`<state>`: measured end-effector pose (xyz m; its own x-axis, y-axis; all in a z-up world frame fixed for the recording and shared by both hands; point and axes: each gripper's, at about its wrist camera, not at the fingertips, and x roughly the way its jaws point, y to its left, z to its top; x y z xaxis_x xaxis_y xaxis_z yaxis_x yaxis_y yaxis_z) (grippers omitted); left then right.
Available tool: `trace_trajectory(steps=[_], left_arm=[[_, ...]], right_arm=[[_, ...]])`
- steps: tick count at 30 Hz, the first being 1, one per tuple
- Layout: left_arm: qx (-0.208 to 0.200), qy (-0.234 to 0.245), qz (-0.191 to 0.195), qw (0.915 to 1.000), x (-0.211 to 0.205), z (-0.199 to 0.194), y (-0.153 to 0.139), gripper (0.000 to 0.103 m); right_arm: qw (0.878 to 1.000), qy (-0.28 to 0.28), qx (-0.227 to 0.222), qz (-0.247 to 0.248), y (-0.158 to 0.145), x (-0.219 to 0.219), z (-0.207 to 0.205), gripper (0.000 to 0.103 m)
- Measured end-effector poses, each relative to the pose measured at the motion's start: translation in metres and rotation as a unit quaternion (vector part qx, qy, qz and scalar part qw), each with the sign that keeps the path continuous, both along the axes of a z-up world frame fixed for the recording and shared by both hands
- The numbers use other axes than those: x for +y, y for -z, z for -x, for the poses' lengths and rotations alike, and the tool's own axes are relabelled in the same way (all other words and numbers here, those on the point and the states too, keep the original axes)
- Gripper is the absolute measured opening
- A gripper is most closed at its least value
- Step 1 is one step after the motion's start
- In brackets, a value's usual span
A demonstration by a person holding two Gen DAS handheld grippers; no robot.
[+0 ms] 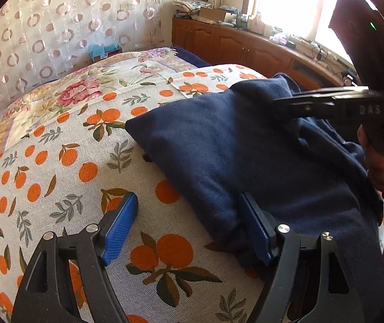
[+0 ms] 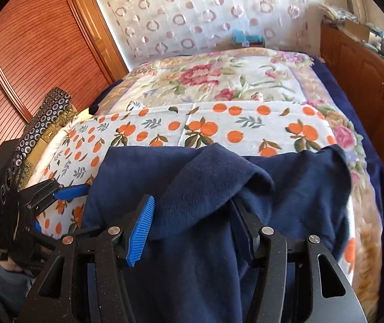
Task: Fold small clothes
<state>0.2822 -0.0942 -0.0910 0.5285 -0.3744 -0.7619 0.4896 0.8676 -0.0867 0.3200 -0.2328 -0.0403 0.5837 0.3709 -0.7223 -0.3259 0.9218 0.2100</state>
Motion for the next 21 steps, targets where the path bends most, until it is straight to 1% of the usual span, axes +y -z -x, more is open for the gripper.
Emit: trace_trajectory(steps=[4, 5, 6, 7, 8, 9, 10, 13, 15, 16, 18, 21], left_arm=[[0.0, 0.0, 0.0, 1.0, 0.0, -0.002, 0.0, 0.078], [-0.001, 0.0, -0.001, 1.0, -0.001, -0.001, 0.001, 0.078], [-0.001, 0.0, -0.001, 1.0, 0.0, -0.001, 0.001, 0.078], [-0.001, 0.0, -0.002, 1.0, 0.0, -0.002, 0.001, 0.078], [0.0, 0.0, 0.0, 1.0, 0.0, -0.001, 0.001, 0.078], [0.0, 0.0, 0.0, 1.0, 0.0, -0.001, 0.001, 0.078], [0.0, 0.0, 0.0, 1.0, 0.0, -0.001, 0.001, 0.078], [0.0, 0.0, 0.0, 1.0, -0.001, -0.002, 0.001, 0.078], [-0.001, 0.0, -0.001, 1.0, -0.001, -0.001, 0.001, 0.078], [-0.001, 0.0, -0.001, 1.0, 0.0, -0.002, 0.001, 0.078], [-0.001, 0.0, -0.001, 1.0, -0.001, -0.002, 0.002, 0.078], [-0.001, 0.0, -0.002, 1.0, -0.002, -0.001, 0.002, 0.078]], right_arm=[[1.0, -0.004, 0.005, 0.004, -0.002, 0.0, -0.009, 0.058], [1.0, -0.007, 0.008, 0.006, -0.002, 0.0, -0.01, 0.056], [1.0, -0.008, 0.009, 0.008, -0.001, 0.0, -0.011, 0.051], [1.0, -0.009, 0.008, 0.01, -0.001, 0.001, -0.01, 0.037], [1.0, -0.011, 0.009, 0.014, -0.001, 0.0, -0.01, 0.026], [1.0, -0.015, 0.008, 0.016, -0.002, 0.002, -0.006, 0.02], [1.0, -0.02, 0.003, 0.02, -0.004, 0.001, -0.005, 0.01], [0.998, -0.023, -0.021, 0.047, -0.018, -0.005, -0.002, 0.008], [0.996, -0.004, -0.044, 0.074, -0.029, -0.016, -0.003, 0.008], [0.995, 0.014, -0.053, 0.084, -0.034, -0.024, -0.005, 0.008], [0.995, 0.033, -0.05, 0.082, -0.037, -0.04, -0.012, 0.008], [0.994, 0.045, -0.052, 0.089, -0.033, -0.047, -0.017, 0.008]])
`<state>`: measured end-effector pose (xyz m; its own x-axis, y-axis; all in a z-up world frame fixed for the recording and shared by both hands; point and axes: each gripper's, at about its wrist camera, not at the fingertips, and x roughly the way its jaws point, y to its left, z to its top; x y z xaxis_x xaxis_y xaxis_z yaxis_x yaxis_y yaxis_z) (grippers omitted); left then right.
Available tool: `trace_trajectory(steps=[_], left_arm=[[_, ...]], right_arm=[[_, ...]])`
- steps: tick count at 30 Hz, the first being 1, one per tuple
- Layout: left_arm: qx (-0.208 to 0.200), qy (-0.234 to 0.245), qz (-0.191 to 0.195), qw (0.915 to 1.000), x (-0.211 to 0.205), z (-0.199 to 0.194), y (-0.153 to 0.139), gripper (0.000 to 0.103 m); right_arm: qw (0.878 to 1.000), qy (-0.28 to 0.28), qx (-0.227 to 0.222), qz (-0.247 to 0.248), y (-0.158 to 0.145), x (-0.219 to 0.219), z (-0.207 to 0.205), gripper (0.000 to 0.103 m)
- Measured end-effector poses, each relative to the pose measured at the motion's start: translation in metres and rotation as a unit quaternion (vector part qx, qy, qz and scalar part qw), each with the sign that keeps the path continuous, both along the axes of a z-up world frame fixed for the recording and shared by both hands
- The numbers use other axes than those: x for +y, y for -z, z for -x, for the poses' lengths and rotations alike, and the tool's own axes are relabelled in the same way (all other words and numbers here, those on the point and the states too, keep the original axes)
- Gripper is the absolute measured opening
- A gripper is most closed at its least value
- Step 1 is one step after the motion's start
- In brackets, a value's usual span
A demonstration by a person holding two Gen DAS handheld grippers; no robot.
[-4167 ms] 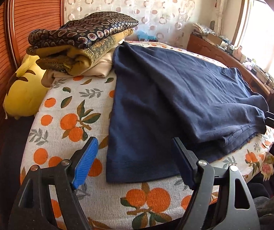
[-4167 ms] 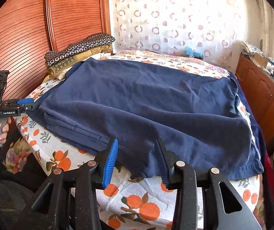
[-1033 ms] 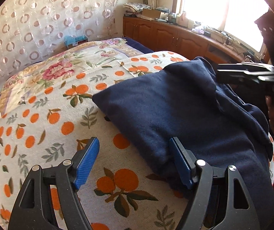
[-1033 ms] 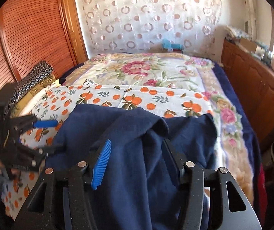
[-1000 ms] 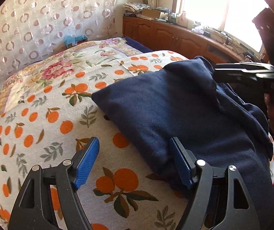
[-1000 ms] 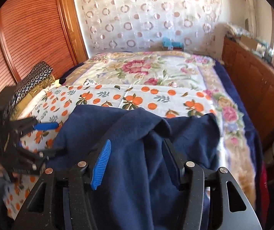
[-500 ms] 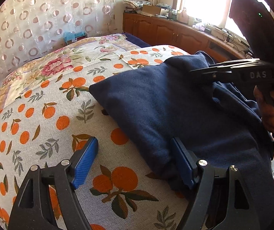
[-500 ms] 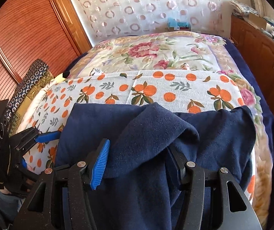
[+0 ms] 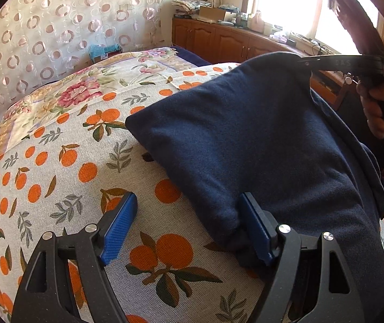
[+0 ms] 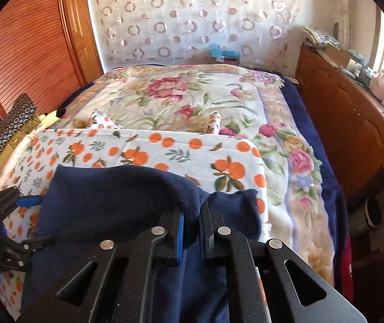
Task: Fold small clothes
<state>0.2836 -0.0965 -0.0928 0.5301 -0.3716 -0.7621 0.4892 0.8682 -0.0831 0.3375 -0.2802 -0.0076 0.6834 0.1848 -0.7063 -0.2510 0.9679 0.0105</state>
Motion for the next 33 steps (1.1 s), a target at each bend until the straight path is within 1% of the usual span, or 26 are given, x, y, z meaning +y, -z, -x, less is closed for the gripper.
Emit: trace_trajectory(steps=[1, 2, 4, 5, 7, 8, 11, 13, 15, 16, 18, 24, 27, 28, 30, 33], left_arm=[[0.0, 0.0, 0.0, 1.0, 0.0, 0.0, 0.0, 0.078], [0.0, 0.0, 0.0, 1.0, 0.0, 0.0, 0.0, 0.078], [0.0, 0.0, 0.0, 1.0, 0.0, 0.0, 0.0, 0.078], [0.0, 0.0, 0.0, 1.0, 0.0, 0.0, 0.0, 0.078], [0.0, 0.0, 0.0, 1.0, 0.001, -0.001, 0.0, 0.078], [0.0, 0.0, 0.0, 1.0, 0.0, 0.0, 0.0, 0.078], [0.0, 0.0, 0.0, 1.0, 0.0, 0.0, 0.0, 0.078], [0.0, 0.0, 0.0, 1.0, 0.0, 0.0, 0.0, 0.078], [0.0, 0.0, 0.0, 1.0, 0.0, -0.001, 0.0, 0.078], [0.0, 0.0, 0.0, 1.0, 0.0, -0.001, 0.0, 0.078], [0.0, 0.0, -0.001, 1.0, 0.0, 0.0, 0.0, 0.078], [0.001, 0.001, 0.002, 1.0, 0.002, 0.002, 0.001, 0.078], [0.025, -0.02, 0.018, 0.9993, 0.01, 0.008, -0.003, 0.078], [0.027, -0.027, 0.024, 0.999, 0.013, 0.012, -0.006, 0.078], [0.009, -0.036, 0.031, 0.9988, 0.017, 0.026, -0.017, 0.078], [-0.024, -0.043, 0.025, 0.9985, 0.018, 0.054, -0.035, 0.078]], right_arm=[[1.0, 0.006, 0.0, -0.006, 0.002, -0.002, -0.001, 0.016], [1.0, 0.018, 0.001, -0.007, 0.004, -0.005, -0.003, 0.026], [0.998, 0.059, -0.003, 0.012, 0.008, -0.007, -0.005, 0.032], [0.998, 0.068, -0.004, 0.005, 0.009, -0.011, -0.006, 0.033], [0.997, 0.074, 0.0, -0.027, 0.008, -0.019, -0.003, 0.035], [0.997, 0.071, 0.0, -0.035, 0.007, -0.019, 0.001, 0.035], [0.998, 0.058, -0.007, -0.022, 0.005, -0.013, 0.013, 0.035], [0.999, 0.045, -0.007, -0.021, 0.005, -0.01, 0.025, 0.035], [0.999, 0.031, -0.007, -0.022, 0.006, -0.009, 0.038, 0.037], [0.999, 0.024, -0.007, -0.022, 0.006, -0.008, 0.048, 0.039], [1.0, 0.01, -0.003, -0.023, 0.009, -0.01, 0.064, 0.041], [1.0, -0.02, 0.007, 0.001, 0.028, -0.003, 0.121, 0.042], [0.999, -0.031, 0.006, 0.02, 0.033, -0.002, 0.153, 0.042], [0.999, -0.032, 0.007, 0.023, 0.035, -0.003, 0.161, 0.042], [0.999, -0.03, 0.009, 0.028, 0.038, -0.004, 0.176, 0.042], [0.999, -0.021, 0.014, 0.032, 0.046, -0.014, 0.194, 0.042]])
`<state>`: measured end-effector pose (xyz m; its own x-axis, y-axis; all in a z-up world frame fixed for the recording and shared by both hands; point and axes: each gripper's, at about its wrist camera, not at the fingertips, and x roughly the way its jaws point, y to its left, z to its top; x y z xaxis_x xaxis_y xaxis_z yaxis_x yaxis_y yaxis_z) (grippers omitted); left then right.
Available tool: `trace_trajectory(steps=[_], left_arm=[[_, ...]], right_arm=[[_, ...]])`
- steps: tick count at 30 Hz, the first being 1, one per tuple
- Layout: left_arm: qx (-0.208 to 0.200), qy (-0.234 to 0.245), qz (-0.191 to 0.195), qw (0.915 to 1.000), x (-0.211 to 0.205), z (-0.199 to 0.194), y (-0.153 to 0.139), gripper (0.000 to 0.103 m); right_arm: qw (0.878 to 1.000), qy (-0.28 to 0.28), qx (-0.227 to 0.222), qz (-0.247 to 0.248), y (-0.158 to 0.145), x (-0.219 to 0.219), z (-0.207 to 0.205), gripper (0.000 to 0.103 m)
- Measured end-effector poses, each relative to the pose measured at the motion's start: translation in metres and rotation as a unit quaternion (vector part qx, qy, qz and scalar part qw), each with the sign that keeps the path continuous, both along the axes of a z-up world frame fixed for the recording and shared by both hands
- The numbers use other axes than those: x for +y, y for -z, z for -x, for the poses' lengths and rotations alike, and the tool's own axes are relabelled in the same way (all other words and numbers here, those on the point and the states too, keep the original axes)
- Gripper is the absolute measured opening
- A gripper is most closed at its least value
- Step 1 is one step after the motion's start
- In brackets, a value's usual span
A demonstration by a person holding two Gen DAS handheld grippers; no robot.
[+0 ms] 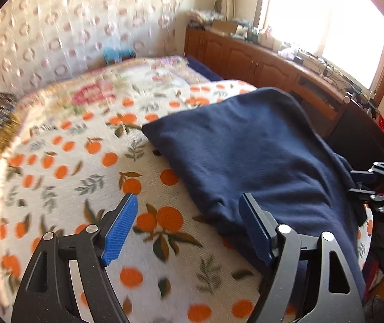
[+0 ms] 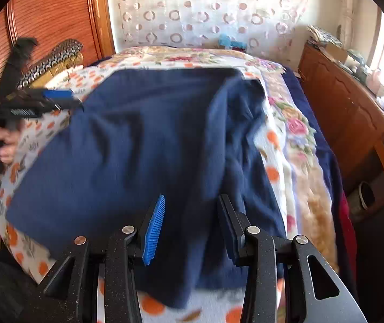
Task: Fold small clothes
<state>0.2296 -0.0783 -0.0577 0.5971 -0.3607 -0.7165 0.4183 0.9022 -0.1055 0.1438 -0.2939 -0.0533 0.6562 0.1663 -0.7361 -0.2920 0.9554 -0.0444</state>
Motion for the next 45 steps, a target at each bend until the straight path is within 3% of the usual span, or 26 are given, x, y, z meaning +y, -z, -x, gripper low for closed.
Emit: trace_trajectory(steps=[4, 9, 10, 11, 14, 19, 22, 26, 28, 33, 36, 38, 45], left_arm=[[-0.013, 0.005, 0.005, 0.9999, -0.002, 0.04, -0.008, 0.078], [-0.007, 0.018, 0.015, 0.9997, -0.008, 0.076, -0.006, 0.078], [-0.006, 0.019, 0.013, 0.9997, -0.009, 0.086, -0.005, 0.078], [-0.006, 0.019, 0.011, 0.9997, -0.012, 0.09, -0.005, 0.078], [-0.005, 0.018, 0.005, 0.9998, -0.016, 0.106, -0.004, 0.078], [-0.003, 0.015, 0.022, 0.9996, -0.014, 0.123, -0.007, 0.078], [0.006, 0.02, 0.027, 0.9994, -0.017, 0.118, -0.005, 0.078], [0.013, 0.025, 0.036, 0.999, -0.025, 0.113, -0.002, 0.078], [0.024, 0.03, 0.042, 0.9984, -0.031, 0.11, 0.003, 0.078], [0.04, 0.036, 0.043, 0.9976, -0.043, 0.113, 0.016, 0.078], [0.052, 0.038, 0.047, 0.9968, -0.047, 0.112, 0.024, 0.078], [0.058, 0.041, 0.044, 0.9965, -0.051, 0.112, 0.028, 0.075], [0.057, 0.049, 0.036, 0.9965, -0.063, 0.114, 0.032, 0.07]], right_arm=[[1.0, 0.009, 0.007, -0.013, 0.008, -0.001, 0.007, 0.042], [1.0, 0.001, -0.01, 0.005, 0.009, 0.003, 0.014, 0.042], [1.0, -0.004, -0.015, 0.005, 0.009, 0.003, 0.016, 0.036], [1.0, -0.009, -0.021, 0.004, 0.011, 0.003, 0.019, 0.004], [0.999, -0.012, -0.046, 0.0, 0.005, -0.003, 0.025, 0.003], [0.993, 0.029, -0.096, -0.055, -0.019, -0.045, 0.044, 0.003], [0.994, 0.03, -0.057, -0.085, -0.007, -0.058, 0.039, 0.003], [0.998, 0.031, -0.027, -0.045, 0.024, -0.043, 0.036, 0.003], [0.997, 0.038, -0.031, -0.052, 0.025, -0.044, 0.035, 0.003], [0.995, 0.061, -0.054, -0.052, 0.017, -0.049, 0.036, 0.012], [0.995, 0.076, -0.05, -0.051, 0.018, -0.053, 0.034, 0.032], [0.994, 0.084, -0.047, -0.052, 0.023, -0.054, 0.033, 0.051], [0.993, 0.084, -0.035, -0.077, 0.024, -0.059, 0.026, 0.057]])
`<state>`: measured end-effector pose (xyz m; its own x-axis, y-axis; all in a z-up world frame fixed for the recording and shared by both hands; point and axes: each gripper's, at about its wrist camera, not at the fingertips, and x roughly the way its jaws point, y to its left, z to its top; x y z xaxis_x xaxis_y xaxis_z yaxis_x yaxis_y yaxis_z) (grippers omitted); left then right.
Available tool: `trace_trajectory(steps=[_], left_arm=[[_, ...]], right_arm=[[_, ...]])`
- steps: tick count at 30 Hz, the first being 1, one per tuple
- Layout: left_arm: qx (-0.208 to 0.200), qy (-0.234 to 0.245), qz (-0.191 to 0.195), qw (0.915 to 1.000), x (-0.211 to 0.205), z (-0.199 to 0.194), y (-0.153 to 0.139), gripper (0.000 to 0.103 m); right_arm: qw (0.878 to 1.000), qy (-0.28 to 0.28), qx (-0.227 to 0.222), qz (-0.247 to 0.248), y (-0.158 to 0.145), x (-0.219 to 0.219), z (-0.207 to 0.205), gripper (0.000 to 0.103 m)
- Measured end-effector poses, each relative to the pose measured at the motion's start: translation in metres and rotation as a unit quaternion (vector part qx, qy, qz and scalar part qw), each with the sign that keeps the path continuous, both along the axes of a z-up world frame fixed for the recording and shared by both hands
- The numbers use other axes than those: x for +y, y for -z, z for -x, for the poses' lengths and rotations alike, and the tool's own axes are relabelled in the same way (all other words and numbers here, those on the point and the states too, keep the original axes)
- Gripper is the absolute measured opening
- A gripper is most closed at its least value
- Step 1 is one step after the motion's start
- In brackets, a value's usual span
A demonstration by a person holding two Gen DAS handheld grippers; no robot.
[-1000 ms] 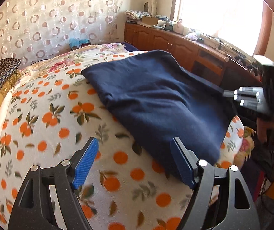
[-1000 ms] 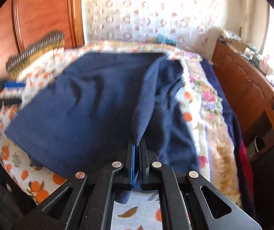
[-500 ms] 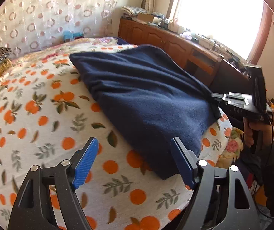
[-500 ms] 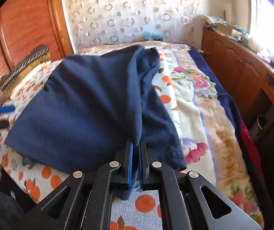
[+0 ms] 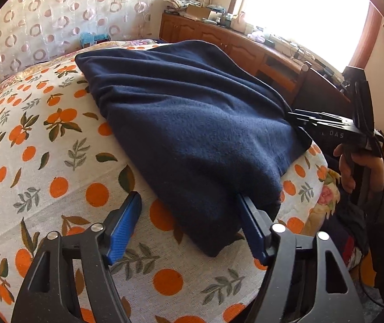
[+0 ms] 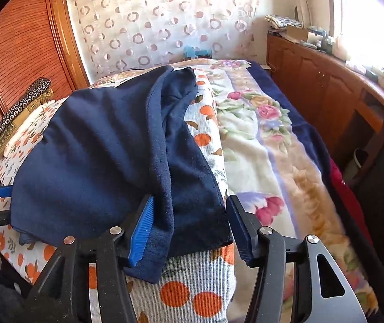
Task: Fold small clothes
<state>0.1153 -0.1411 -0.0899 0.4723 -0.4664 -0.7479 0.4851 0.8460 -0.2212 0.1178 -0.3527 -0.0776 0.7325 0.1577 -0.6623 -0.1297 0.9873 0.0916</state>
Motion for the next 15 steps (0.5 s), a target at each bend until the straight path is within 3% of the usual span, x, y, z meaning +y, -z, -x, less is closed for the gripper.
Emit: trace_trajectory(steps=[10, 15], left_arm=[[-0.01, -0.003, -0.007, 0.9999, -0.004, 0.002, 0.0, 0.069], [-0.006, -0.005, 0.004, 1.0, -0.001, -0.001, 0.0, 0.069]], right_arm=[[1.0, -0.021, 0.015, 0.003, -0.002, 0.001, 0.002, 0.057], [0.999, -0.042, 0.011, 0.013, -0.002, 0.01, 0.006, 0.029]])
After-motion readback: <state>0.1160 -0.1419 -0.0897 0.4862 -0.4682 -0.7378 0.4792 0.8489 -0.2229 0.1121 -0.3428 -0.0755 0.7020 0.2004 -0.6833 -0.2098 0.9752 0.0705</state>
